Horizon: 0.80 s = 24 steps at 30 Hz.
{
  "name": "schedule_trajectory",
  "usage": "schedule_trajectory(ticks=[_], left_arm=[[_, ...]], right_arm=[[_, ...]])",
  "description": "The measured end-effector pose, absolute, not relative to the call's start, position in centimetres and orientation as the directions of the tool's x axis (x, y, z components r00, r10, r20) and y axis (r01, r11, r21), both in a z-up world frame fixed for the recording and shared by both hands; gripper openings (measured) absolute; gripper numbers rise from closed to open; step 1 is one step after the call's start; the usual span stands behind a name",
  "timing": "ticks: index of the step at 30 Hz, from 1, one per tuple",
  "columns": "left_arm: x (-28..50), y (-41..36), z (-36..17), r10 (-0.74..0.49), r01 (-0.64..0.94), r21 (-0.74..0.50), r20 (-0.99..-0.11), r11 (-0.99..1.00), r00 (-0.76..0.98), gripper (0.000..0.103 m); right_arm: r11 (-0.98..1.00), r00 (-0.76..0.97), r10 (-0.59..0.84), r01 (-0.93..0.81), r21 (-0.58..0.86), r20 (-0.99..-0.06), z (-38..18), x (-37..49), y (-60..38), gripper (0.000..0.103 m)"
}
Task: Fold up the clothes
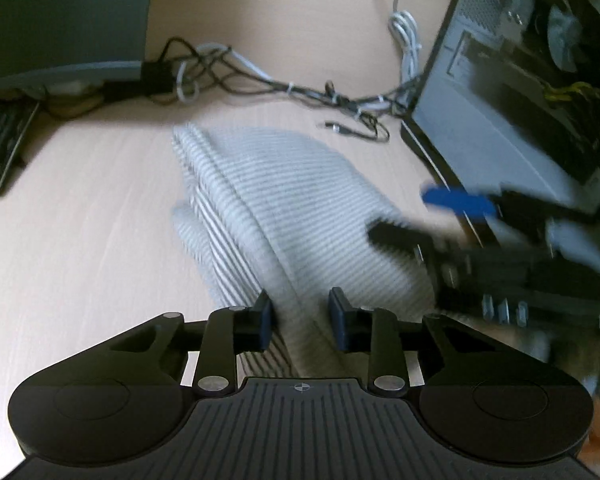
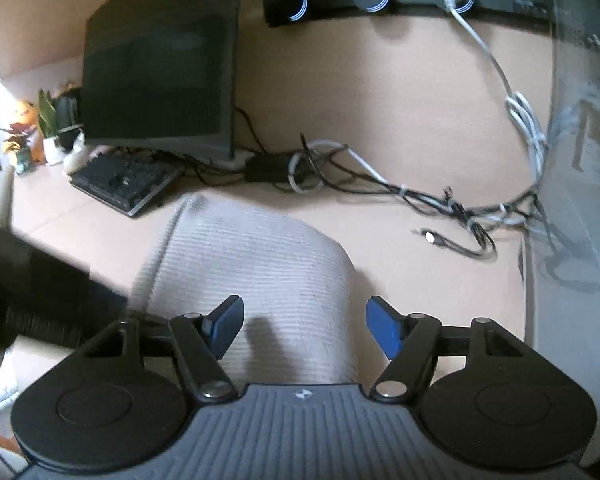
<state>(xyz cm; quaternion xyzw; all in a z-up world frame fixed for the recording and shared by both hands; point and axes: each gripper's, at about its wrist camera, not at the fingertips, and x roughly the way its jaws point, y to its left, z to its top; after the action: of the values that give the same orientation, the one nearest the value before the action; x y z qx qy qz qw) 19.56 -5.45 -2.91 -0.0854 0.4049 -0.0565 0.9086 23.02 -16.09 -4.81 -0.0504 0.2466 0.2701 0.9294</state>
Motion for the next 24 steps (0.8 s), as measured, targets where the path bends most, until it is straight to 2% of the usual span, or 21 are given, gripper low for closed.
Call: schedule_trajectory(ticks=[2,3,4,6,8,11,15,18,21,24], left_arm=[[18.9,-5.2,-2.0,-0.167,0.029,-0.201,-0.714,0.979,0.680,0.032],[18.6,-4.8,-1.3,-0.165,0.022,-0.211,-0.693,0.977,0.702,0.032],[18.4,-4.4,-0.4,-0.153,0.008,-0.216,-0.663,0.976,0.733,0.032],[18.3,-3.6,1.0,-0.128,-0.013,-0.219,-0.613,0.976,0.780,0.032],[18.8,-3.2,1.9,-0.120,-0.017,-0.225,-0.580,0.974,0.806,0.032],[21.5,-3.6,2.1,-0.137,0.030,-0.192,-0.576,0.981,0.806,0.032],[26.2,-4.4,0.1,-0.097,0.015,-0.136,-0.625,0.991,0.774,0.036],[28.3,-3.1,-2.6,-0.076,-0.064,-0.173,-0.698,0.983,0.712,0.039],[28.4,-2.4,-3.2,-0.099,-0.060,-0.201,-0.695,0.978,0.712,0.039],[28.6,-2.3,-3.4,-0.100,-0.047,-0.188,-0.698,0.981,0.709,0.042]], right_arm=[[0.833,0.724,0.496,-0.552,0.028,-0.480,-4.4,23.1,-15.6,0.069],[0.826,0.719,0.502,-0.564,0.020,-0.481,-4.4,23.1,-15.5,0.063],[0.821,0.712,0.505,-0.570,0.017,-0.487,-4.7,23.1,-15.4,0.051],[0.815,0.699,0.509,-0.579,0.019,-0.503,-5.4,23.0,-15.2,0.043],[0.810,0.707,0.500,-0.586,-0.019,-0.500,-5.9,22.3,-14.9,0.044],[0.788,0.701,0.502,-0.612,-0.066,-0.507,-6.1,21.5,-14.4,0.050],[0.764,0.684,0.518,-0.640,-0.080,-0.514,-6.1,20.8,-14.3,0.057],[0.763,0.685,0.541,-0.644,-0.059,-0.487,-5.5,20.3,-14.7,0.054],[0.778,0.719,0.542,-0.625,-0.063,-0.434,-4.5,20.1,-15.2,0.050],[0.775,0.687,0.547,-0.631,-0.020,-0.479,-4.9,21.3,-15.2,0.049]])
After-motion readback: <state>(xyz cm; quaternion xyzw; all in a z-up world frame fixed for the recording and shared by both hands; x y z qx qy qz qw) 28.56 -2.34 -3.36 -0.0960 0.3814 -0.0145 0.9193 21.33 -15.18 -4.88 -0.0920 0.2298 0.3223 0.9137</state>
